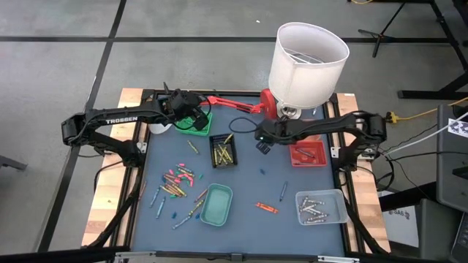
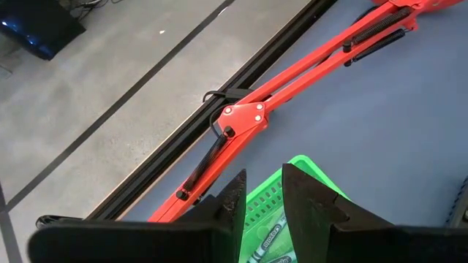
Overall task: Sort crayons
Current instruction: Put the gray crayon into the white bin
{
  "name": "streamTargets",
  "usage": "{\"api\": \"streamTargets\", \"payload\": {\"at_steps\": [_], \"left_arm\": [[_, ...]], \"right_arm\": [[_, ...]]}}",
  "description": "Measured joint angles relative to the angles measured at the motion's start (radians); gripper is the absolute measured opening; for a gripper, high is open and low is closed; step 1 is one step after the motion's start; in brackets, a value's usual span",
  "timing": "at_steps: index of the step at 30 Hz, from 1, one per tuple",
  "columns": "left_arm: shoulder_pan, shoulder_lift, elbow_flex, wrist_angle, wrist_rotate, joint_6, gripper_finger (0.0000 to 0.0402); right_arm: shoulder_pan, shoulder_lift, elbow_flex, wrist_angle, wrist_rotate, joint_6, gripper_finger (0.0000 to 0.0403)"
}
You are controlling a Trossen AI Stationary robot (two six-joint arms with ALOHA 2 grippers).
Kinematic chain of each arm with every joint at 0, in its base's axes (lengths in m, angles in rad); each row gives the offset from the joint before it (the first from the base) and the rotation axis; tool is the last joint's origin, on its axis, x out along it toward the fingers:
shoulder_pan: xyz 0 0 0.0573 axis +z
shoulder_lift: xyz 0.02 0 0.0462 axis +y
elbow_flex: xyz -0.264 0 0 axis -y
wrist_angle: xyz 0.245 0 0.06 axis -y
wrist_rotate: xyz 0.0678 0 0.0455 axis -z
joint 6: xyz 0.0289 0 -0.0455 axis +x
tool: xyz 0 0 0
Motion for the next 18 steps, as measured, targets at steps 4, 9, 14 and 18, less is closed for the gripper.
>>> {"api": "streamTargets", "payload": {"at_steps": [4, 9, 14, 18], "left_arm": [[0.000, 0.000, 0.000, 0.000, 0.000, 0.000, 0.0073], [0.000, 0.000, 0.000, 0.000, 0.000, 0.000, 0.0073], [0.000, 0.000, 0.000, 0.000, 0.000, 0.000, 0.0073], [0.000, 0.000, 0.000, 0.000, 0.000, 0.000, 0.0073]], "right_arm": [[0.000, 0.055, 0.000, 0.000, 0.000, 0.000, 0.0127], [0.000, 0.114, 0.000, 0.022, 0.000, 0.000, 0.0127], [-0.006, 0.153, 0.000, 0.051, 0.001, 0.000, 0.0127], [-0.015, 0.162, 0.000, 0.052, 0.020, 0.001, 0.0127]]}}
